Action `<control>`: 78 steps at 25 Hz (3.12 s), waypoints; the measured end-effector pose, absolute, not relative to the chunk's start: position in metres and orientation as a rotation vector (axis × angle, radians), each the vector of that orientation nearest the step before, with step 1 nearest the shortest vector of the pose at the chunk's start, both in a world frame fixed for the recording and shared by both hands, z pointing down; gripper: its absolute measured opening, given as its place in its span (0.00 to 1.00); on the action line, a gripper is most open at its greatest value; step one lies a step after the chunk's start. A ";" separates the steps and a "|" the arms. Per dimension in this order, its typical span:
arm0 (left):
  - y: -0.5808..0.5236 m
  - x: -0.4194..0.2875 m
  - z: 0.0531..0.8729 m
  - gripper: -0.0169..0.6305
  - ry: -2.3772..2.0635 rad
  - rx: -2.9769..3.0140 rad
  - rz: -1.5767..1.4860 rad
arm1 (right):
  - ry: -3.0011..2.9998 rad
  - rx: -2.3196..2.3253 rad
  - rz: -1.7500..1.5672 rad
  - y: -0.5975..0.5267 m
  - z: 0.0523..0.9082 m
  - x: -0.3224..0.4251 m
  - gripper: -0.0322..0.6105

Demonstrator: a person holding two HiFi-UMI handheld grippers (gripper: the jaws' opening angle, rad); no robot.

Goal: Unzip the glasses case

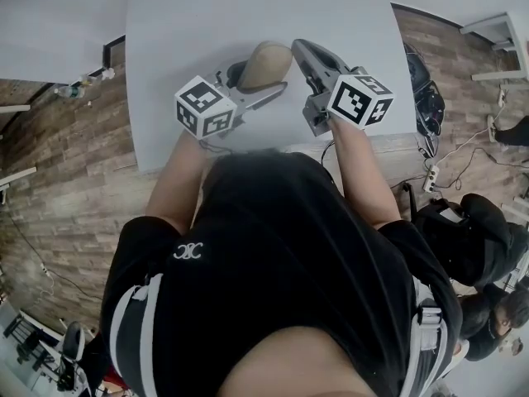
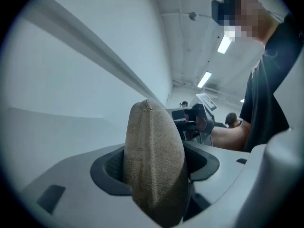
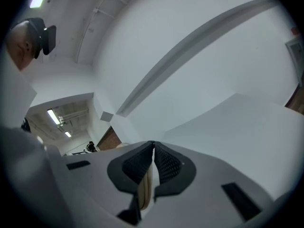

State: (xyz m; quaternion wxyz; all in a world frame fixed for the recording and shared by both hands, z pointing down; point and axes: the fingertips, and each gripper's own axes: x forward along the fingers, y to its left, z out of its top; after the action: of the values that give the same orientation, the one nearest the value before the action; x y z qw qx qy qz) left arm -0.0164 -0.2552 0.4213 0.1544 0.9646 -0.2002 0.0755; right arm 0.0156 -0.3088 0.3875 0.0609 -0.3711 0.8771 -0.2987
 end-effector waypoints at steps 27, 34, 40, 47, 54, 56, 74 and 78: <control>-0.320 -0.071 0.375 0.50 -0.599 2.294 -0.541 | 2.714 -0.848 -1.098 -0.286 0.426 -0.028 0.09; -0.328 -0.074 0.377 0.50 -0.587 2.166 -0.643 | 2.719 -0.854 -1.061 -0.281 0.426 -0.027 0.09; -0.343 -0.089 0.360 0.50 -0.526 1.975 -0.913 | 2.582 -0.763 -1.110 -0.283 0.410 -0.029 0.09; -0.358 -0.107 0.356 0.50 -0.557 1.826 -1.097 | 2.313 -0.680 -1.262 -0.287 0.406 -0.038 0.09; -0.364 -0.109 0.355 0.50 -0.596 1.773 -1.176 | 2.163 -0.634 -1.370 -0.277 0.411 -0.052 0.09; -0.364 -0.108 0.358 0.50 -0.609 1.780 -1.166 | 2.162 -0.657 -1.378 -0.277 0.415 -0.052 0.09; -0.329 -0.076 0.363 0.50 -0.508 1.971 -0.912 | 2.718 -0.755 -1.053 -0.279 0.408 -0.030 0.48; -0.319 -0.052 0.374 0.50 -0.485 2.039 -0.772 | 2.734 -0.697 -1.091 -0.274 0.413 -0.037 0.48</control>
State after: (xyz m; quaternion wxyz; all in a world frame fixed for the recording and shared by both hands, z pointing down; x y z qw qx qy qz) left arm -0.0516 -0.3192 0.3741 0.4386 0.8204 -0.1951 -0.3105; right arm -0.0367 -0.2743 0.4127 0.0581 -0.2301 0.9022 -0.3602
